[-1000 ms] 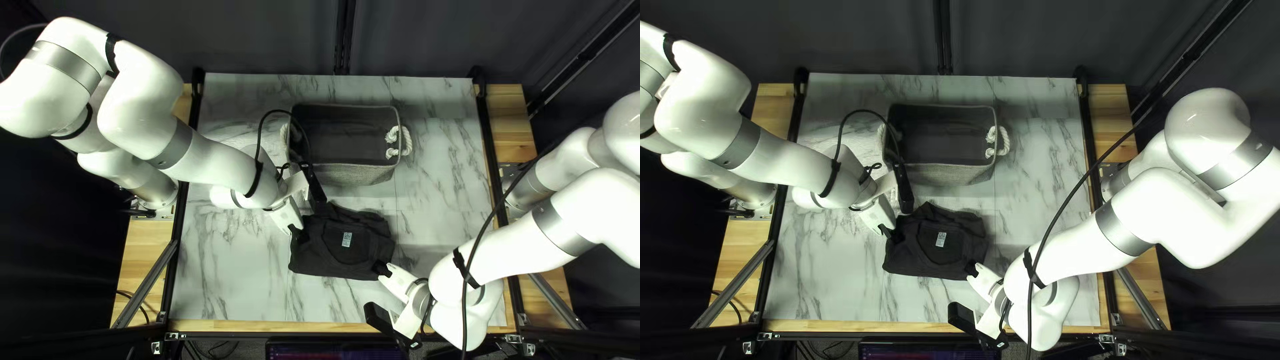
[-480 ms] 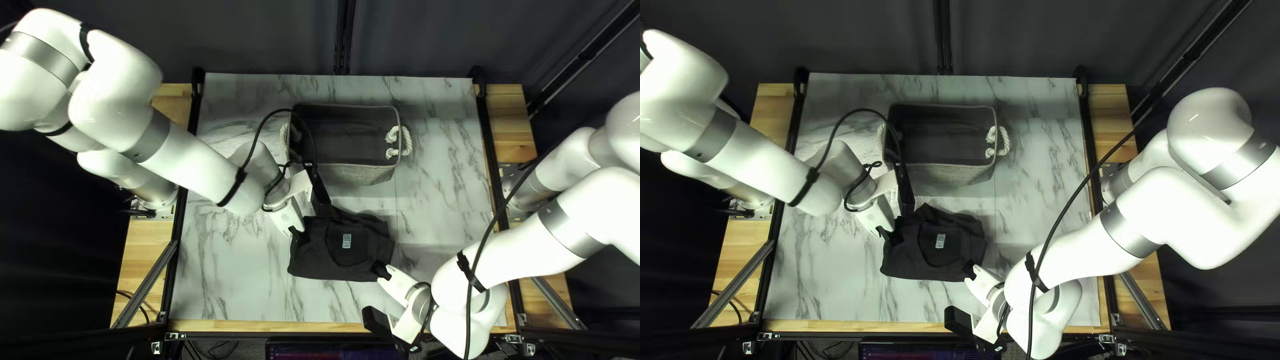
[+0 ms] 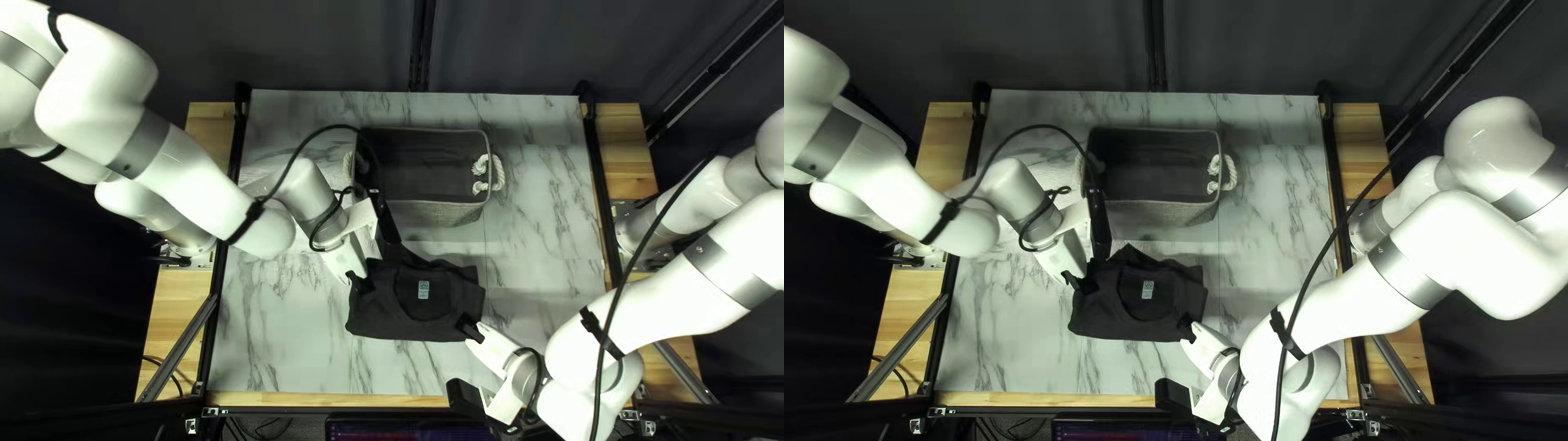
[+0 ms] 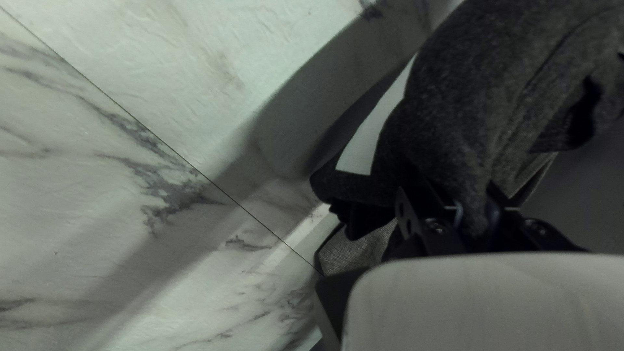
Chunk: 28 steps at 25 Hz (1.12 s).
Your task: Pick up a folded sweatshirt and place it into a fabric basket
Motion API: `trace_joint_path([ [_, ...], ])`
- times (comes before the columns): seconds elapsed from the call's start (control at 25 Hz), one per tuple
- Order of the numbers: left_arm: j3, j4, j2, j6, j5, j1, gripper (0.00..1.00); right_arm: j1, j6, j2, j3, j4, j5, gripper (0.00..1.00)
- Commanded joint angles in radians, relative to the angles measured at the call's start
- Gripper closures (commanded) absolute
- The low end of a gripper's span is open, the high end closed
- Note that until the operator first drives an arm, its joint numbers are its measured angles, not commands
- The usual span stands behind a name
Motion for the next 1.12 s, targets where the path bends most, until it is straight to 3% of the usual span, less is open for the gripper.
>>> trace_joint_path([
  [0.04, -0.031, -0.106, 0.087, 0.085, -0.033, -0.024, 1.00, -0.008, 0.016, 0.029, 0.002, -0.001, -0.035, 1.00],
  [0.2, -0.068, -0.253, 0.177, 0.206, -0.061, -0.052, 1.00, -0.033, 0.000, 0.090, -0.028, 0.020, -0.091, 1.00],
  [0.36, -0.094, -0.334, 0.228, 0.283, -0.061, -0.055, 1.00, -0.052, -0.004, 0.103, -0.014, 0.037, -0.143, 1.00],
  [0.4, -0.095, -0.338, 0.230, 0.287, -0.060, -0.054, 1.00, -0.055, -0.005, 0.100, -0.010, 0.039, -0.152, 0.35],
  [0.44, -0.096, -0.342, 0.231, 0.292, -0.057, -0.052, 1.00, -0.060, -0.010, 0.095, -0.005, 0.044, -0.163, 0.00],
  [0.72, -0.089, -0.378, 0.233, 0.325, -0.057, -0.052, 1.00, -0.085, -0.021, 0.047, 0.043, 0.056, -0.244, 0.00],
  [0.88, -0.082, -0.391, 0.227, 0.340, -0.055, -0.046, 1.00, -0.081, 0.056, -0.045, 0.173, 0.001, -0.350, 0.00],
  [0.96, -0.082, -0.393, 0.227, 0.345, -0.053, -0.041, 1.00, -0.081, 0.113, -0.111, 0.278, -0.056, -0.440, 0.00],
  [1.12, -0.086, -0.407, 0.235, 0.362, -0.053, -0.039, 1.00, -0.148, 0.113, -0.185, 0.401, -0.136, -0.612, 0.00],
])
